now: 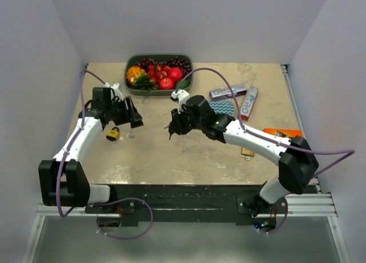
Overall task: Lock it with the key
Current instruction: Place the lock at the center of the board.
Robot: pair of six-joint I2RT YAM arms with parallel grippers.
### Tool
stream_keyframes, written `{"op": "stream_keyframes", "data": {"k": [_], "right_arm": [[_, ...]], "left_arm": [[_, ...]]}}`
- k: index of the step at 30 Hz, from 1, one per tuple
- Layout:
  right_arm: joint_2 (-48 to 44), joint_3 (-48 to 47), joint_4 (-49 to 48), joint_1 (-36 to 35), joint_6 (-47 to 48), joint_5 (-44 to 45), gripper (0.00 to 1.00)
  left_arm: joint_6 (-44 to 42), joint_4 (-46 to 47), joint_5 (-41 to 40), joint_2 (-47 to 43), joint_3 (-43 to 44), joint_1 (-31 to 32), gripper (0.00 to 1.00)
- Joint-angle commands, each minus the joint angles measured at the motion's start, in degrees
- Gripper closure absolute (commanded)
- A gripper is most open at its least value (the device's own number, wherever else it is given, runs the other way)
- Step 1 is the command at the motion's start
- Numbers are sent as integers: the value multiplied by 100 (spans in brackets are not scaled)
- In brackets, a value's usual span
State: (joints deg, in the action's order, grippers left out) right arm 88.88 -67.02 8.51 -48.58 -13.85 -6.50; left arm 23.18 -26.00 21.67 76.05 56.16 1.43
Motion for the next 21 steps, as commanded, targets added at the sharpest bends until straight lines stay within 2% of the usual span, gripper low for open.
{"op": "stream_keyframes", "data": {"k": [1,11,21], "right_arm": [[-11,-39,-236,15,136,140,100],[138,14,-403,15,207,105,100],[147,75,-491,15,172,114,100]], "left_arm": [[-1675,-1030,-462,269,237,252,100],[-1518,-846,-1173,990,448,1192,100],[-1114,-995,-1772,2106,1072,1281,100]]}}
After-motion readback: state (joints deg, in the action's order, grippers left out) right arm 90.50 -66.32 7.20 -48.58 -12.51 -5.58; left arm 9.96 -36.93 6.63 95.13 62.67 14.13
